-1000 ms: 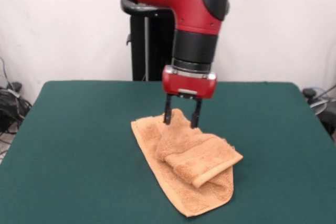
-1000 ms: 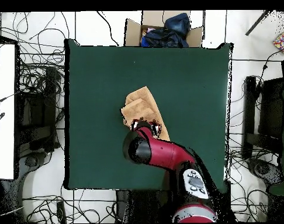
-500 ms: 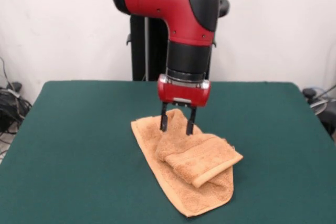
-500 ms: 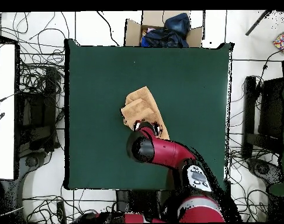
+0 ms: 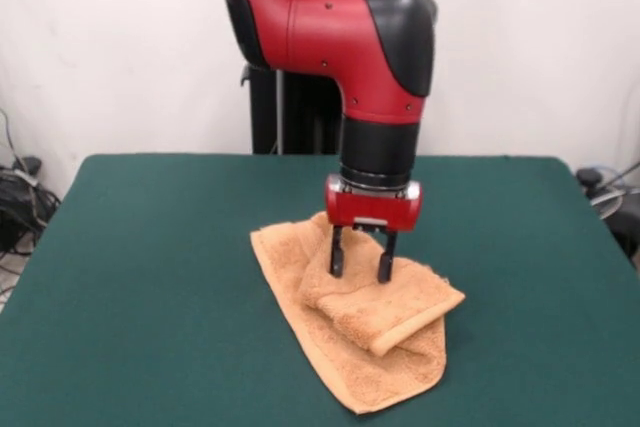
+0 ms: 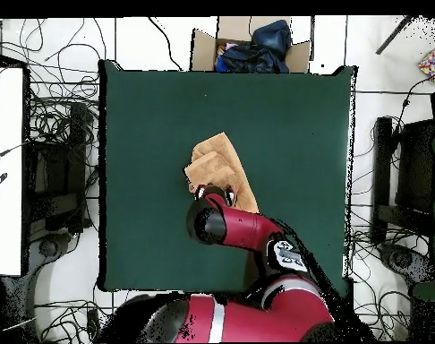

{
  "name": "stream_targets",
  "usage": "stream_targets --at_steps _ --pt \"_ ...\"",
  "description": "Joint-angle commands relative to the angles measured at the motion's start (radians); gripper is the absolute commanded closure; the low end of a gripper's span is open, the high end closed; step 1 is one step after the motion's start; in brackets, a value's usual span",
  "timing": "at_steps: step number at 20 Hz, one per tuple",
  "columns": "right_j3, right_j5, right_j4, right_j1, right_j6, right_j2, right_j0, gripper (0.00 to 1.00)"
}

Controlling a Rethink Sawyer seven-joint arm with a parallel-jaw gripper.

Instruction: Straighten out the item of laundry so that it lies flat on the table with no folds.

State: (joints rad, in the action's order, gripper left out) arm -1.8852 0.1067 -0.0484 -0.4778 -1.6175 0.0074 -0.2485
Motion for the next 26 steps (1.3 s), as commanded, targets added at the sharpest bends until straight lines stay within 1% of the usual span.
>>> stream_targets --at_steps 1,4,5,8,9,13,15,18,22,24,26 --pt "0.090 0.052 0.004 0.068 -0.160 0.049 0.028 0.00" --pt "0.105 -0.037 0.027 0.058 -0.134 0.031 0.053 0.00" --pt "0.107 -0.067 0.039 0.050 -0.134 0.020 0.067 1.00" --pt "0.104 -0.139 0.103 0.038 -0.166 -0.025 0.117 1.00" --pt "0.091 -0.153 0.125 0.020 -0.186 -0.043 0.140 1.00" --pt "0.084 -0.166 0.174 -0.024 -0.208 -0.120 0.227 1.00" --pt "0.077 -0.169 0.188 -0.042 -0.210 -0.146 0.256 1.00" --pt "0.072 -0.176 0.202 -0.049 -0.212 -0.146 0.266 1.00" --pt "0.059 -0.244 0.224 -0.096 -0.220 -0.148 0.290 1.00" --pt "0.036 -0.289 0.247 -0.127 -0.245 -0.173 0.331 1.00" --pt "-0.005 -0.310 0.266 -0.142 -0.268 -0.145 0.332 1.00"
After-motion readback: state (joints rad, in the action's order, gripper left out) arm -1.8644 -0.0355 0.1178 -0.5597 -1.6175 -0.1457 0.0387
